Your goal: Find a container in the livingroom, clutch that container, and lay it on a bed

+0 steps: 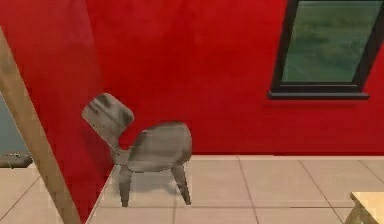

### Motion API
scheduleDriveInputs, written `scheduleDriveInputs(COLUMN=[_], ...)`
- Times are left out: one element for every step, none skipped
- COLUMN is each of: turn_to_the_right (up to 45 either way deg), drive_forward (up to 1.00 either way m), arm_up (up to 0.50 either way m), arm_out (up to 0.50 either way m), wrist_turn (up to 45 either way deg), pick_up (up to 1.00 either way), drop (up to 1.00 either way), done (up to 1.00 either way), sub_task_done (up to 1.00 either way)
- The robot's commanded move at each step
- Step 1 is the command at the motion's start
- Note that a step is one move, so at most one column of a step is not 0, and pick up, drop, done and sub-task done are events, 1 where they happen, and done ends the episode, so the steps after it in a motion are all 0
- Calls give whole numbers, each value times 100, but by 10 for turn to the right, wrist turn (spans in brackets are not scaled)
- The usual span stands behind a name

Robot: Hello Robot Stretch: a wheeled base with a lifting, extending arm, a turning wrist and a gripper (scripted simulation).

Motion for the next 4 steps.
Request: scheduleDriveInputs(turn_to_the_right=[-450, -180, 0, 0], drive_forward=[0, 0, 100, 100], arm_up=[0, 0, 0, 0], arm_out=[0, 0, 0, 0], wrist_turn=[0, 0, 0, 0], pick_up=[0, 0, 0, 0], drop=[0, 0, 0, 0], done=[0, 0, 0, 0], sub_task_done=[0, 0, 0, 0])
